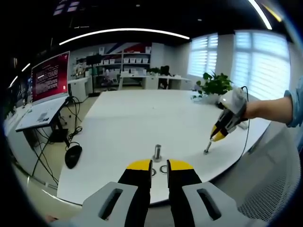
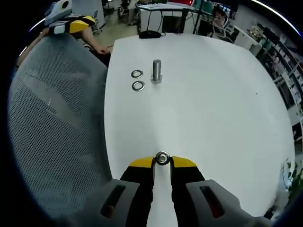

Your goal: Place the washer onto the threaded stud by aligning its center hole with the stud, sliding it down to the base, and recovering from edge contact or off-axis alignment until the washer reaches the visible bottom stop.

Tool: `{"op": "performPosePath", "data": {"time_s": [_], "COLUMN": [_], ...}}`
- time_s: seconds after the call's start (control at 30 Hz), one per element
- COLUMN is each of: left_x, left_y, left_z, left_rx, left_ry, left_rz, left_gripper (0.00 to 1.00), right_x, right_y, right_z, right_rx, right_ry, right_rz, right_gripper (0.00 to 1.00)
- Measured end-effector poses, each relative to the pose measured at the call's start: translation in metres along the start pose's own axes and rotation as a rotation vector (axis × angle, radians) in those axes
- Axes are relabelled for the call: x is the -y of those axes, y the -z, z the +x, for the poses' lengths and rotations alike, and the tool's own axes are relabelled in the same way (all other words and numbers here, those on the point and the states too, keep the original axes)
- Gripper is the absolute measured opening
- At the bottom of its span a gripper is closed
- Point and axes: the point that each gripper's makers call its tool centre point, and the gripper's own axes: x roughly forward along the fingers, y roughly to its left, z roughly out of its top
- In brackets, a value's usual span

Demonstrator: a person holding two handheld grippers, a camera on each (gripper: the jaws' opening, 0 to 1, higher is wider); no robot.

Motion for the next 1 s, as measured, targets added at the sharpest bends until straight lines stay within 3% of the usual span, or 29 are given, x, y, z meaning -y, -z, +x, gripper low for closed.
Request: {"op": "performPosePath", "data": {"time_s": [0.57,1.0], "left_x": [0.0,0.0], "left_y": [0.001,0.001], "left_z": [0.001,0.001], "left_rx": [-0.003,-0.005], "left_ry": [0.001,0.001], "left_rz": [0.0,-0.001], "left_gripper": [0.1,0.1], "right_x": [0.0,-0.002], "right_y": [0.008,0.023], "right_z": [0.015,0.048], "right_rx": [-0.051,-0.145], "right_ry": [-0.012,-0.033], "right_rz": [-0.019,-0.08], "right_gripper": [0.14,0.14]}}
